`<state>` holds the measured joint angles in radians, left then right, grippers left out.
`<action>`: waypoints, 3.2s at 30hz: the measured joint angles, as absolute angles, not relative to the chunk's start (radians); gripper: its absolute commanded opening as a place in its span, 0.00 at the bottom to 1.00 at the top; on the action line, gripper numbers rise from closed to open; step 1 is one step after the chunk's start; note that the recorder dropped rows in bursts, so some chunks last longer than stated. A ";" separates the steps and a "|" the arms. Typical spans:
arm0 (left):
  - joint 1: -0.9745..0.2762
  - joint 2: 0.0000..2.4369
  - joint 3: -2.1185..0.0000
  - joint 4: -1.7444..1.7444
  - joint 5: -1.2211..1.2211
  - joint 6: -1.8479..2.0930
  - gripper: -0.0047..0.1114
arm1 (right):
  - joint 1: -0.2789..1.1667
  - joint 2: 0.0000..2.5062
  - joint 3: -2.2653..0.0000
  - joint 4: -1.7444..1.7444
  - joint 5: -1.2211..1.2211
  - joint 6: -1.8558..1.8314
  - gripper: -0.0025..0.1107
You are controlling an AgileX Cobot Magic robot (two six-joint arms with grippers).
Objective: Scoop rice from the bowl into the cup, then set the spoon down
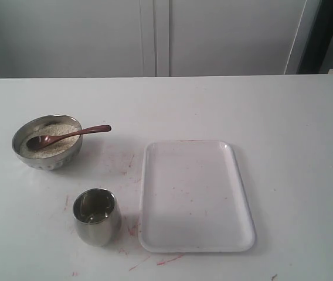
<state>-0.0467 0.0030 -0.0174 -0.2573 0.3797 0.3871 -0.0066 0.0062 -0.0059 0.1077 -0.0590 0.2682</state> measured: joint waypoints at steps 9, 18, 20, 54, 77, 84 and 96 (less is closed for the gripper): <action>-0.047 0.003 -0.017 -0.257 0.380 0.387 0.16 | -0.007 0.006 -0.006 0.312 -0.172 0.268 0.02; -0.047 0.003 -0.017 -0.257 0.380 0.387 0.16 | 0.014 0.006 -0.006 0.489 -0.196 0.270 0.02; -0.047 0.003 -0.017 -0.257 0.380 0.387 0.16 | 0.025 0.006 -0.006 0.505 -0.192 0.270 0.02; -0.047 0.003 -0.017 -0.257 0.380 0.387 0.16 | 0.110 0.048 -0.864 0.316 0.286 0.046 0.02; -0.047 0.003 -0.017 -0.257 0.380 0.387 0.16 | 0.221 0.545 -1.470 0.175 0.641 -0.086 0.02; -0.047 0.003 -0.017 -0.257 0.380 0.387 0.16 | 0.270 0.692 -1.565 0.093 0.708 -0.097 0.02; -0.047 0.003 -0.017 -0.257 0.380 0.387 0.16 | 0.376 0.990 -1.684 0.038 0.891 -0.159 0.02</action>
<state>-0.0467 0.0030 -0.0174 -0.2573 0.3797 0.3871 0.3756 0.9904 -1.6839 0.0382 0.8906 -0.1592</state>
